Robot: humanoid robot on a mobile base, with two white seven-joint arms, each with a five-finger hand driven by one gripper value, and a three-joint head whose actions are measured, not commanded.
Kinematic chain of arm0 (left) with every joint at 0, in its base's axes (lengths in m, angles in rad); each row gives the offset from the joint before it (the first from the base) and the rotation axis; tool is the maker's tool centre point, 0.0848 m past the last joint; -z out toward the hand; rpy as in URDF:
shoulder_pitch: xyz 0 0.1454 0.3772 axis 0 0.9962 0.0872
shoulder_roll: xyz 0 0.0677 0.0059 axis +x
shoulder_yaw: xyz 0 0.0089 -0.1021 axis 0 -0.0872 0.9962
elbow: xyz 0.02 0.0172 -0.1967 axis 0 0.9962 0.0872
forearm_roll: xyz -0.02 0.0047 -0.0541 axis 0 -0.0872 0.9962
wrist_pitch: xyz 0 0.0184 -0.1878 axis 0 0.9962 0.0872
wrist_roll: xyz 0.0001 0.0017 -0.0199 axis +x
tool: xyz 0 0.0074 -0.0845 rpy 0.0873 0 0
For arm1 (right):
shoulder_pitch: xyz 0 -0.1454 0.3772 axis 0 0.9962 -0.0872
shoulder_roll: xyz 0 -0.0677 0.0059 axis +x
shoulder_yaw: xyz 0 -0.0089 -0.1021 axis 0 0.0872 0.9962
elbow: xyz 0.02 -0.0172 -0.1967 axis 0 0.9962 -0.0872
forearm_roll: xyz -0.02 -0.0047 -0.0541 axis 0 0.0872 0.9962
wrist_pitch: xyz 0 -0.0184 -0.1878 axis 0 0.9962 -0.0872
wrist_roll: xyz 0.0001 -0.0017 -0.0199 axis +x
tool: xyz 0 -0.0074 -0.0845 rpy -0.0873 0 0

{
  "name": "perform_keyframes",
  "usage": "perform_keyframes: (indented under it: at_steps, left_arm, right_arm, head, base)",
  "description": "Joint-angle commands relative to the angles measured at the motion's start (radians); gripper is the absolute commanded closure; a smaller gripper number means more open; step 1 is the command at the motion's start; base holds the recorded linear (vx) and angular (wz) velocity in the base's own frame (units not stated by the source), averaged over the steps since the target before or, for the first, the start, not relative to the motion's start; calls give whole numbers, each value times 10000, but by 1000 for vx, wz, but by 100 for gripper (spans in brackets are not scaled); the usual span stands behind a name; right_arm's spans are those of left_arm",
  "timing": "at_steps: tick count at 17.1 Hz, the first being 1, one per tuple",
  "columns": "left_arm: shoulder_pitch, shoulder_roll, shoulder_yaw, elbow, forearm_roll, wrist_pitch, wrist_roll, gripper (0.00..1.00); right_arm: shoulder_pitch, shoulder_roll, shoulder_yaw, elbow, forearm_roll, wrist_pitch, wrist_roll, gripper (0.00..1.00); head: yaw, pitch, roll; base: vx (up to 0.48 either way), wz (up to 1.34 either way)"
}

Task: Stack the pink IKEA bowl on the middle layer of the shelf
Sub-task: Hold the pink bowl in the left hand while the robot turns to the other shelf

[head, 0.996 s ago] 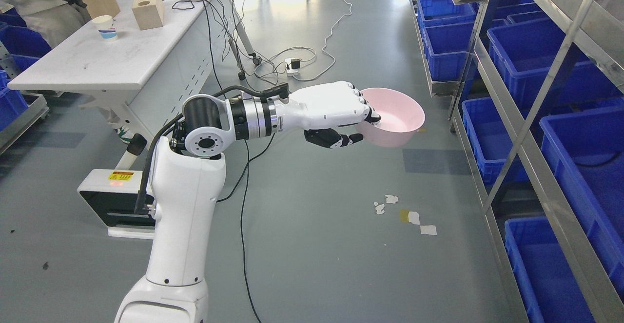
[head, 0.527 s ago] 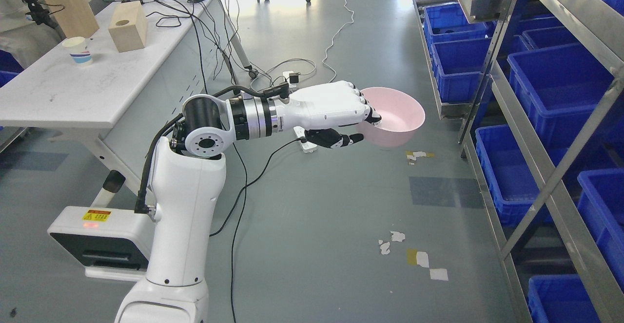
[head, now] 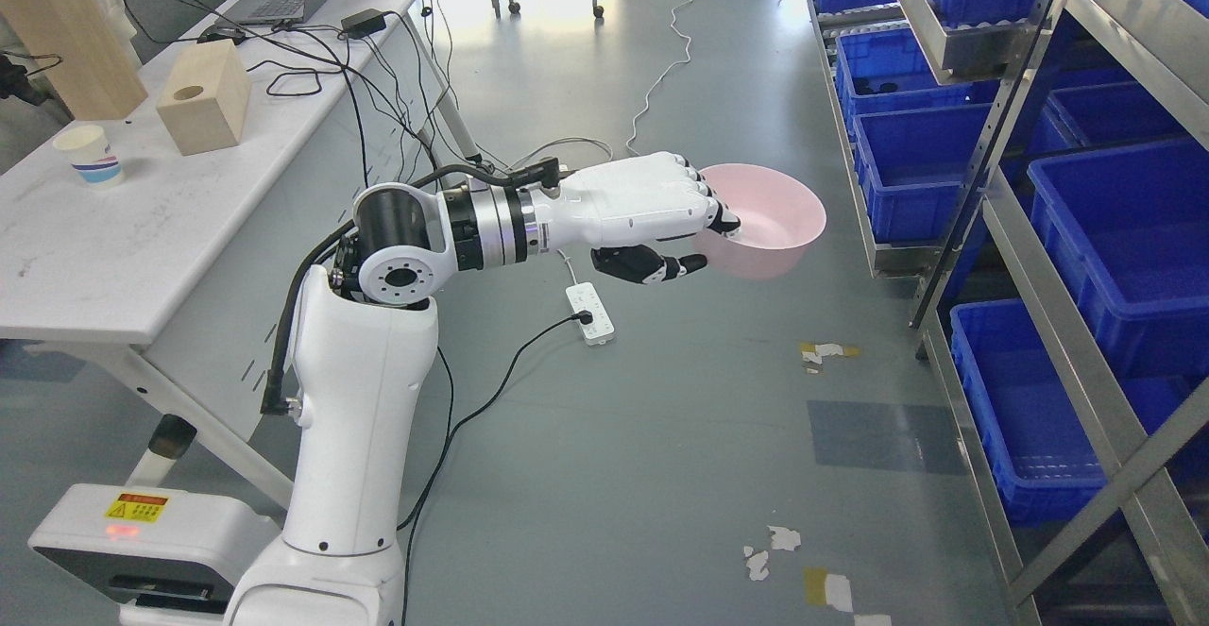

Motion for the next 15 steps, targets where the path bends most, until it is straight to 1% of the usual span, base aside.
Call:
perform_keyframes:
  at_steps: [1,7,9,15]
  left_arm:
    - [-17,175,-155,-13,10,6,97,98]
    - [-33,175,-538,-13,25,-55,372,98]
    - [-33,175,-707,-13,25,-269,388,98]
    - [-48,175,-876,-28,41,-316,557,97]
  right_arm:
    - [46,-175,0,-175,0,5,-7,0]
    - [46,-175,0,-175,0,5,-7,0]
    - [46,-175,0,-175,0,5,-7,0]
    - [31,-175,0,-175,0,5,-7,0]
  head:
    - [0,0,0]
    - [0,0,0]
    - [0,0,0]
    - [0,0,0]
  base:
    - [294,63]
    - [251,80]
    - [187,69]
    - [139,-92]
